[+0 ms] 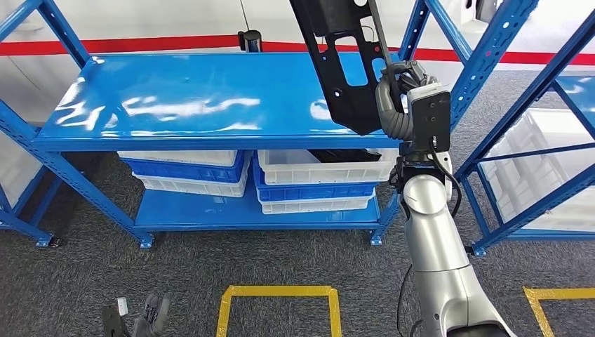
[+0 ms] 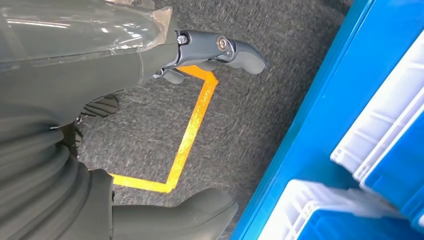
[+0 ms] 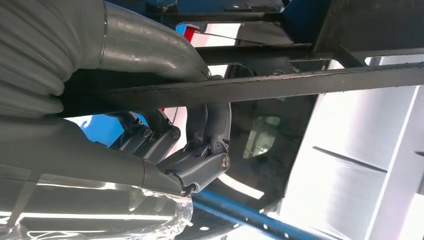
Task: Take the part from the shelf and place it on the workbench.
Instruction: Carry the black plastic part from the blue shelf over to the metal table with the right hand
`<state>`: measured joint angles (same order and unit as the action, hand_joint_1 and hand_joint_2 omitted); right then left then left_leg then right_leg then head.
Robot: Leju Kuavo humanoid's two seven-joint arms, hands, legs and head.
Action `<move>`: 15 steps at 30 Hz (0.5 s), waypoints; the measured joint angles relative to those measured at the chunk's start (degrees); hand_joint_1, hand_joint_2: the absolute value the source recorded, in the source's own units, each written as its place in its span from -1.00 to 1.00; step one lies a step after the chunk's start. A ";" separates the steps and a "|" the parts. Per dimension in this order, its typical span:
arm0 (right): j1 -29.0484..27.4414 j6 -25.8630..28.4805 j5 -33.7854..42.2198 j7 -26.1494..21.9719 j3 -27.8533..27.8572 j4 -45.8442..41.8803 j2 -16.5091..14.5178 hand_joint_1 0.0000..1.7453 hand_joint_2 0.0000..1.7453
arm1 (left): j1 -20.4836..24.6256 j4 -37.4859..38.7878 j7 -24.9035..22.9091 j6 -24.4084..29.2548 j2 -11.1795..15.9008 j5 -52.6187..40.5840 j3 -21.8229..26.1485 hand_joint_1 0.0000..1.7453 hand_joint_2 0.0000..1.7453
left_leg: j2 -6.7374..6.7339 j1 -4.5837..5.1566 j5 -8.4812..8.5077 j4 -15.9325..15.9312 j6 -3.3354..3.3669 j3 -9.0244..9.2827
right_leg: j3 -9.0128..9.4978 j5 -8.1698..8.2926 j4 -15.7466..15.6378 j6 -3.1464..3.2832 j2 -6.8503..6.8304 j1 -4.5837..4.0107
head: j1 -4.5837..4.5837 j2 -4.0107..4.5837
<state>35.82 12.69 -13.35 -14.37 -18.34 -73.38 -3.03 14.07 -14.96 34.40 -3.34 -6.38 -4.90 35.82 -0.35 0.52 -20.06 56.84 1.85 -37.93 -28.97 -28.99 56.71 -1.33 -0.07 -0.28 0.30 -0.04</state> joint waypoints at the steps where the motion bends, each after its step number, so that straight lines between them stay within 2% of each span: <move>1: -0.08 0.00 -0.01 0.04 0.02 -0.25 0.03 1.00 1.00 | -0.02 -0.01 -0.01 0.00 -0.03 0.00 0.00 -1.00 1.00 | -0.05 -0.05 0.56 -0.28 -0.33 -0.05 | -0.22 0.44 -0.31 0.24 0.03 -0.07 | 0.04 -0.01; 2: -0.11 0.00 -0.02 0.07 0.03 -0.38 0.05 1.00 1.00 | -0.04 -0.01 -0.01 0.01 -0.01 0.00 0.00 -1.00 1.00 | 0.00 -0.13 0.84 -0.49 -0.68 -0.19 | -0.47 1.07 -0.62 0.64 0.02 0.28 | 0.16 -0.01; 3: -0.10 0.00 -0.03 0.11 0.04 -0.50 0.03 1.00 1.00 | -0.05 -0.02 -0.02 0.01 -0.01 0.00 0.00 -1.00 1.00 | 0.15 -0.20 0.13 -0.21 -1.05 -0.55 | -0.81 1.79 -0.96 1.21 -0.01 0.58 | 0.15 -0.01; 4: -0.14 -0.07 -0.06 0.20 0.04 -0.65 -0.02 1.00 1.00 | -0.06 -0.02 -0.02 0.02 0.00 0.00 0.00 -1.00 1.00 | 0.30 -0.30 -1.66 1.03 -1.45 -1.10 | -1.28 2.60 -1.27 1.77 -0.06 0.94 | 0.03 -0.01; 5: -0.19 -0.22 -0.10 0.31 0.04 -0.80 -0.07 1.00 1.00 | -0.07 -0.04 -0.02 0.04 0.05 0.02 0.00 -1.00 1.00 | 0.44 -0.50 -4.43 3.56 -1.84 -1.89 | -1.76 3.38 -1.45 2.21 -0.12 1.25 | -0.09 -0.01; 6: -0.31 -0.47 -0.14 0.48 0.04 -1.00 -0.11 1.00 1.00 | -0.09 -0.05 0.00 0.07 0.05 0.07 0.00 -1.00 1.00 | 0.52 -0.70 -7.66 7.25 -2.25 -2.80 | -2.55 4.06 -1.47 2.47 -0.16 1.19 | -0.25 -0.01; 7: -0.55 -0.90 -0.17 0.69 0.05 -1.24 -0.12 1.00 1.00 | -0.15 -0.07 0.04 0.10 0.07 0.15 0.01 -1.00 1.00 | 0.52 -0.96 -10.16 11.31 -2.66 -3.61 | -3.32 4.68 -1.45 2.51 -0.19 1.17 | -0.35 -0.01; 8: -0.75 -1.30 -0.20 0.87 0.05 -1.42 -0.12 1.00 1.00 | -0.21 -0.08 0.08 0.13 0.10 0.24 0.01 -1.00 1.00 | 0.51 -1.14 -11.66 14.51 -2.96 -4.20 | -3.91 5.17 -1.42 2.47 -0.21 1.17 | -0.37 -0.01; 10: -1.01 -1.84 -0.21 1.07 0.05 -1.60 -0.12 1.00 1.00 | -0.30 -0.08 0.14 0.13 0.10 0.36 0.01 -1.00 1.00 | 0.51 -1.32 -12.46 17.46 -3.25 -4.61 | -4.55 5.69 -1.39 2.36 -0.23 1.17 | -0.40 -0.01; 15: -1.07 -1.99 -0.19 1.11 0.05 -1.64 -0.12 1.00 1.00 | -0.32 -0.08 0.14 0.13 0.10 0.40 0.01 -1.00 1.00 | 0.50 -1.35 -12.36 17.69 -3.28 -4.59 | -4.64 5.78 -1.38 2.35 -0.23 1.17 | -0.40 -0.01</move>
<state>34.75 10.70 -13.54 -13.26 -18.29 -75.02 -3.15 13.75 -15.04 34.54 -3.21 -6.27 -4.50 35.82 0.16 -0.83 -32.42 74.54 -1.43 -42.51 -33.62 -23.21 55.33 1.03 -0.30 0.90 -0.11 -0.04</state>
